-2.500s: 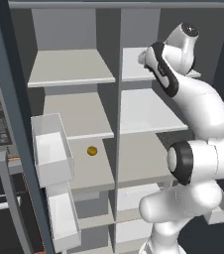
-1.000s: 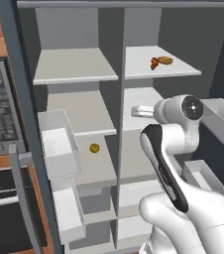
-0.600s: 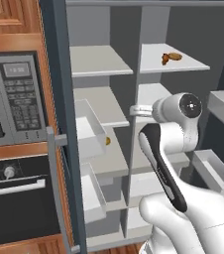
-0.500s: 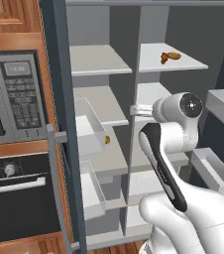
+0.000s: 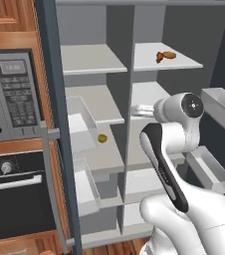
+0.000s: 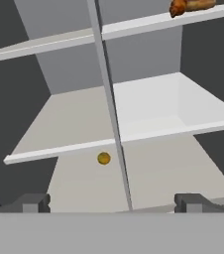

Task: Pick up the frozen chicken drumstick from the freezer, place it on any shelf in the fridge, and close the fridge and freezer doors when done.

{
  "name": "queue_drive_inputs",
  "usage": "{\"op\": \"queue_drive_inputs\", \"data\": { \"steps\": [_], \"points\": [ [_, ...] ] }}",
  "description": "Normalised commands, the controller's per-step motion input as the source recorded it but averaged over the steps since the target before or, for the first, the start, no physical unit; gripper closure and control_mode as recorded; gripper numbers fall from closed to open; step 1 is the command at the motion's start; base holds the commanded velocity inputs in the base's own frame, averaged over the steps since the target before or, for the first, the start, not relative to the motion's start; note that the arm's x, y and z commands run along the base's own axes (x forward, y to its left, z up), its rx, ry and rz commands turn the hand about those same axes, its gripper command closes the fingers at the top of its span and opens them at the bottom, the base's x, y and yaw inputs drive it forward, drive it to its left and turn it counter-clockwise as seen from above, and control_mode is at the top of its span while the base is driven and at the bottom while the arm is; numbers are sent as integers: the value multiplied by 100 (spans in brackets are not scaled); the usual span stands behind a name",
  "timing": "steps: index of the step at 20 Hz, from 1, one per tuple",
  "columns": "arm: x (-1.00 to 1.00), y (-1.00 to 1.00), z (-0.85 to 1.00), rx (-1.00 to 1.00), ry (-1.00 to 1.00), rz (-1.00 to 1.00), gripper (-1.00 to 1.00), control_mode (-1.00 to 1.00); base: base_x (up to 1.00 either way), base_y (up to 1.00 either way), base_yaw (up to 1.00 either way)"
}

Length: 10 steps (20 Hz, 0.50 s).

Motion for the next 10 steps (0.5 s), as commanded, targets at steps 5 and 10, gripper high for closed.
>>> {"op": "queue_drive_inputs", "data": {
  "steps": [5, 10],
  "points": [
    [0, 0, 0, 0, 0, 0, -100, 100, -47, -7, 0],
    [0, 0, 0, 0, 0, 0, -100, 100, -34, 0, 0]
  ]
}}
